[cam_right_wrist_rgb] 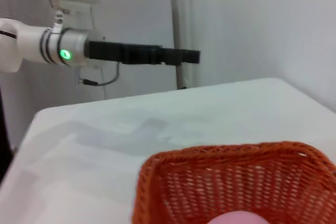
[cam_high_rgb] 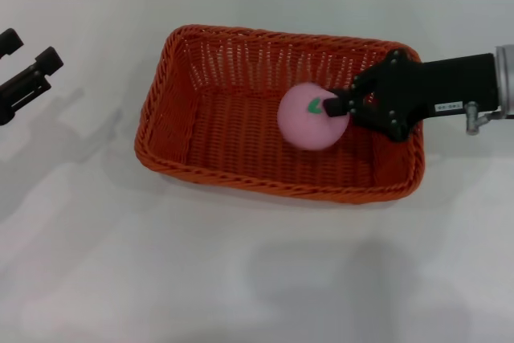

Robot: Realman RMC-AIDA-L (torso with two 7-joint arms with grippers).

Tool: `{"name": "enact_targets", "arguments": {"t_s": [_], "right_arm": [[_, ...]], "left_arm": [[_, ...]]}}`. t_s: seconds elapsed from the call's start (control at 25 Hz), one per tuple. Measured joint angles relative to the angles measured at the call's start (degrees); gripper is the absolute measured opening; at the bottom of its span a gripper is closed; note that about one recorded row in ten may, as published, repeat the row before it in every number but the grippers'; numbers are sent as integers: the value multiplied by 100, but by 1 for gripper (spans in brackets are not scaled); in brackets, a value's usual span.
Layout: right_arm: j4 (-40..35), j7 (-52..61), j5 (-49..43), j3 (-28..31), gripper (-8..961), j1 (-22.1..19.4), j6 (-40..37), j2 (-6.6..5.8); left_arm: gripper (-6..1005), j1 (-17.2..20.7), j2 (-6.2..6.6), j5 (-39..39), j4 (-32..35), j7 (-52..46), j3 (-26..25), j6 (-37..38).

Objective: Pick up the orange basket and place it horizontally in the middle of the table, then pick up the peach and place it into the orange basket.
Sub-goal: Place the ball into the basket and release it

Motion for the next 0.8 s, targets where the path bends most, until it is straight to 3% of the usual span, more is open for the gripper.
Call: {"name": "enact_targets", "arguments": {"t_s": [0.36,0.64,0.8], "right_arm": [[305,-79,80,52,108,-37,-545,23],[228,-183,479,107,418,-265,-391,-16],[148,-320,674,771,585,-494,121,-46]], "left_arm": [[818,-29,0,0,74,1,3,-20],[819,8,0,-58,77,74,0,-23],[819,103,0,-275,98,315,-1,-10]]}}
